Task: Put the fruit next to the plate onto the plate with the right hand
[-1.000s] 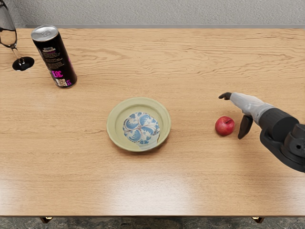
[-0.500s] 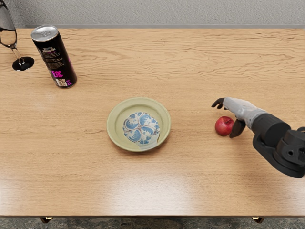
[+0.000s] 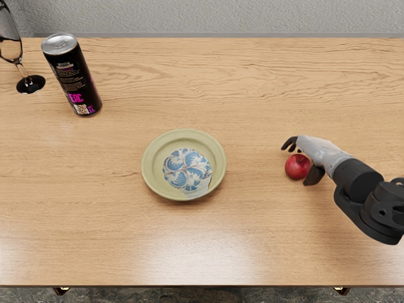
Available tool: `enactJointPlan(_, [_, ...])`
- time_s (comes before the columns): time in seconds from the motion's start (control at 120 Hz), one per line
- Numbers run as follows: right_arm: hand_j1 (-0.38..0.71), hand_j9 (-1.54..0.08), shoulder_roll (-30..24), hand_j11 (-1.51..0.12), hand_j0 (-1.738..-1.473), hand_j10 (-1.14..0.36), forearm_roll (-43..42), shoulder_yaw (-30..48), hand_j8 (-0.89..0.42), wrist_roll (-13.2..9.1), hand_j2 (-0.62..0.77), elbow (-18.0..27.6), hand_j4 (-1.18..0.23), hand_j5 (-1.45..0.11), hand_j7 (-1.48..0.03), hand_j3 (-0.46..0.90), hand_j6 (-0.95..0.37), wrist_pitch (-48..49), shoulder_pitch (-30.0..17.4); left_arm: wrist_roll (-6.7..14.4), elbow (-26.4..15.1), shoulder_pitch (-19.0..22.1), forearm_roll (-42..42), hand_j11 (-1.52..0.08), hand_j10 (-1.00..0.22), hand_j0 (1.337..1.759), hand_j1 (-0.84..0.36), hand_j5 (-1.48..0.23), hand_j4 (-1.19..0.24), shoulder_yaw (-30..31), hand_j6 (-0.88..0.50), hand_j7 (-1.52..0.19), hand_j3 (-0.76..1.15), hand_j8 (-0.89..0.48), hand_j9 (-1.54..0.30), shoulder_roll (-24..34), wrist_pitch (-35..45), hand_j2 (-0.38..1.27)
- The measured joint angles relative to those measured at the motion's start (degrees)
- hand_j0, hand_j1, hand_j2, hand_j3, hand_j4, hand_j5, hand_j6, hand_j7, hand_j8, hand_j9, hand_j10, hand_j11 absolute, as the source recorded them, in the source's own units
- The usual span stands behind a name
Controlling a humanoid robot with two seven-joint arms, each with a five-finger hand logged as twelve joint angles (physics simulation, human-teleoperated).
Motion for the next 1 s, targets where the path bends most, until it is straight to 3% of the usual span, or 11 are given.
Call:
enactJointPlan(0.558, [0.22,-0.62,-0.1,-0.62,-1.657,-0.49,-0.8,0.0,-0.49,0.0,-0.08,0.0,-0.49,-0.62,-0.62,0.0,-0.44,-0.8,-1.3,0.0,0.0,0.1,0.0,-0.01,-0.01,1.658,0.34,-0.01,-0.01,0.0,-0.01,-0.01,0.0,-0.01,-0.01,0.0,0.0,0.0])
enactJointPlan(0.808, [0.24,-0.71,-0.1,-0.71,-1.652,-0.55,-0.9,0.0,-0.43,0.0,-0.07,0.1,-0.5,-0.71,-0.71,0.0,-0.4,-1.0,-1.6,0.0,0.0,0.1,0.0,-0.01,-0.01,1.658,0.34,-0.01,-0.01,0.0,-0.01,-0.01,0.0,-0.01,-0.01,0.0,0.0,0.0])
enactJointPlan(1.0, [0.25,-0.8,-0.1,-0.79,-1.65,-0.6,-0.9,0.0,-0.44,0.0,0.01,0.1,-0.5,-0.79,-0.78,0.0,-0.39,-1.2,-1.6,0.0,0.0,0.1,0.0,-0.01,-0.01,1.658,0.34,-0.01,-0.01,0.0,-0.01,-0.01,0.0,-0.01,-0.01,0.0,0.0,0.0])
